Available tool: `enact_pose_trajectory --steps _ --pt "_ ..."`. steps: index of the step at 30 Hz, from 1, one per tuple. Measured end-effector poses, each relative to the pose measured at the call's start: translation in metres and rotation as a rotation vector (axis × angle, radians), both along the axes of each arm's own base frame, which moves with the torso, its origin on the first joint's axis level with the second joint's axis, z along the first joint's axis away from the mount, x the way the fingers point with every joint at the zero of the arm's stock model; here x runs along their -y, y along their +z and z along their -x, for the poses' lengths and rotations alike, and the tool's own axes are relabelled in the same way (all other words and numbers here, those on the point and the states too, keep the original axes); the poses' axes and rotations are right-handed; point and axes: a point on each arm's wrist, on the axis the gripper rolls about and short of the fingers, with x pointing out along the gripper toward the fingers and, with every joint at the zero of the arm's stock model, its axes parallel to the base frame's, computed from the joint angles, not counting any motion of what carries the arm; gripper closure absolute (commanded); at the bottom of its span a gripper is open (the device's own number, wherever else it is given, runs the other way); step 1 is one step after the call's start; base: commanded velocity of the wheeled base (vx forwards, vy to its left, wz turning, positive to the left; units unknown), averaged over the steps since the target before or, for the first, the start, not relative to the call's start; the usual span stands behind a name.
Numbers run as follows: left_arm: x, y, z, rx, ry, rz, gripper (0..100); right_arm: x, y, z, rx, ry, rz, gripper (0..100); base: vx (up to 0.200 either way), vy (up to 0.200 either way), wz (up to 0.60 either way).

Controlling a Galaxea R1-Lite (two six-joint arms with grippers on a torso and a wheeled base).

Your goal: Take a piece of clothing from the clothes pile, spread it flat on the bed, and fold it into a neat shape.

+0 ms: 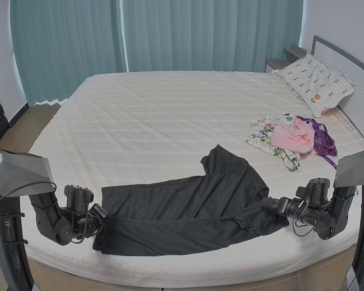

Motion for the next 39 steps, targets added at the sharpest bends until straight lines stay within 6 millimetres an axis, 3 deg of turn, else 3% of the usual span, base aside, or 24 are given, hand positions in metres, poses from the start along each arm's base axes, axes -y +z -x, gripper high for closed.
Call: enact_pose_trajectory --steps 8,9,17,27,39 --pt "0.000 0.000 -0.001 0.002 0.012 0.020 100 0.008 -0.015 -0.030 -0.012 0.120 0.045 0 0.000 0.000 0.00" --pt "0.000 0.000 -0.001 0.003 0.012 0.021 100 0.008 -0.016 -0.031 -0.013 0.132 0.043 100 0.000 0.000 0.00" --pt "0.000 0.000 -0.002 0.006 0.014 0.022 100 0.011 -0.024 -0.036 -0.030 0.167 0.024 100 0.000 0.000 0.00" --pt "0.000 -0.001 -0.006 0.060 0.015 0.010 100 0.022 -0.016 -0.046 0.031 0.099 -0.029 100 0.000 0.000 0.00" --pt "-0.003 -0.016 -0.003 0.015 0.040 -0.127 100 0.024 -0.020 -0.052 0.059 0.082 -0.052 100 0.000 0.000 0.00"
